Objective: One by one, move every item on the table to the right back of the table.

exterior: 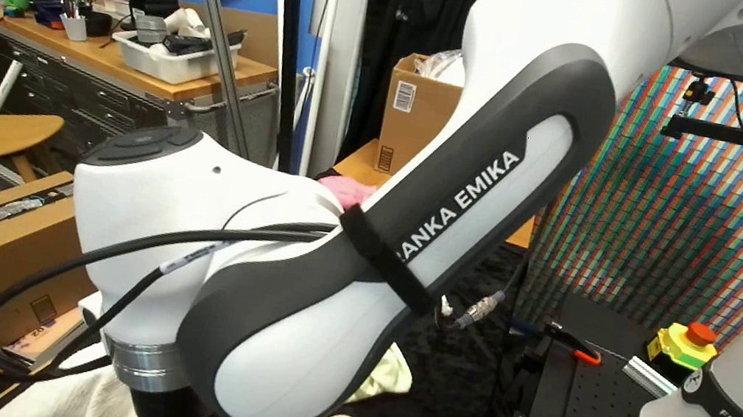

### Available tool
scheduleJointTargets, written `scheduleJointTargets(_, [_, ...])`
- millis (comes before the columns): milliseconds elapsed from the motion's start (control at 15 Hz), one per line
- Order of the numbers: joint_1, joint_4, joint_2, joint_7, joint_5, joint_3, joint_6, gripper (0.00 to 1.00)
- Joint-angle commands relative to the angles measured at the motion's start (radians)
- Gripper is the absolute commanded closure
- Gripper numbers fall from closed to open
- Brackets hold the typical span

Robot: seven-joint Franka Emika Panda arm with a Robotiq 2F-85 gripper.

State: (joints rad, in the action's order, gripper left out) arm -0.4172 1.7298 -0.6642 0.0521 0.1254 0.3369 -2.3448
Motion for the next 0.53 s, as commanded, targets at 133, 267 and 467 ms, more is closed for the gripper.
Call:
scheduleJointTargets(133, [-0.044, -0.064, -0.055, -0.014, 0.003, -0.032, -0.006, 0.0])
scheduleJointTargets(267, [-0.054, -0.072, -0.061, -0.016, 0.014, -0.046, -0.005, 0.0])
scheduleJointTargets(467, [-0.067, -0.078, -0.065, -0.018, 0.031, -0.066, -0.005, 0.0])
